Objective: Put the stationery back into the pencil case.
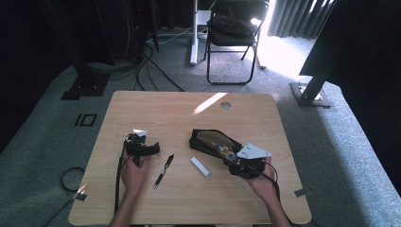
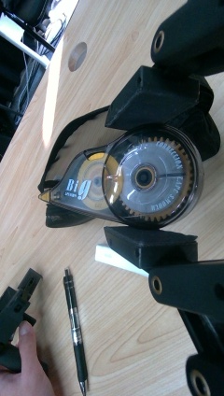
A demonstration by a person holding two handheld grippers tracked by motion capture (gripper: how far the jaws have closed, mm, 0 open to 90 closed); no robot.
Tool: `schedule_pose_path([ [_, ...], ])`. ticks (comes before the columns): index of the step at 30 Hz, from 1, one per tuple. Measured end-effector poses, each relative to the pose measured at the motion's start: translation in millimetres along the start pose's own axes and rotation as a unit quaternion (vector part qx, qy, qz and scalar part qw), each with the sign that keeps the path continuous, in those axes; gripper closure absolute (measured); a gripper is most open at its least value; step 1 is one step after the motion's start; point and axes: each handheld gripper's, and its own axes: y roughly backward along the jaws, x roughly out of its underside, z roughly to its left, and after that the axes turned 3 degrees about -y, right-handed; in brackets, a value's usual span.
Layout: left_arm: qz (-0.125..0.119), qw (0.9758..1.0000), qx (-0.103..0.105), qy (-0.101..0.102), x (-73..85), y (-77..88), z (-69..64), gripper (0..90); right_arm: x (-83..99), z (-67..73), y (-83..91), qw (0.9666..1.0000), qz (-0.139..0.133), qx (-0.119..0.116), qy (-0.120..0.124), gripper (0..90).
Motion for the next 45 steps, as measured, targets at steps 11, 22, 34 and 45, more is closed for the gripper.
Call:
schedule_pose_path([
  [11,0.000,1.0000,0.000,0.000,0.0,0.0,0.0,8.3,-3.8,-4.0,-0.6,1.0000,-0.004,0.002,-0.002,41.7],
  [22,0.000,1.0000,0.000,0.000,0.0,0.0,0.0,8.3,-11.3,-8.5,-2.0,0.9999,-0.012,0.006,-0.004,41.7],
  [34,0.000,1.0000,0.000,0.000,0.0,0.0,0.0,8.3,-13.2,-11.7,-6.0,0.9999,-0.012,0.008,-0.008,41.7],
  [45,0.000,1.0000,0.000,0.000,0.0,0.0,0.0,8.4,-19.7,-14.2,-10.0,0.9998,-0.017,0.010,-0.009,41.7],
])
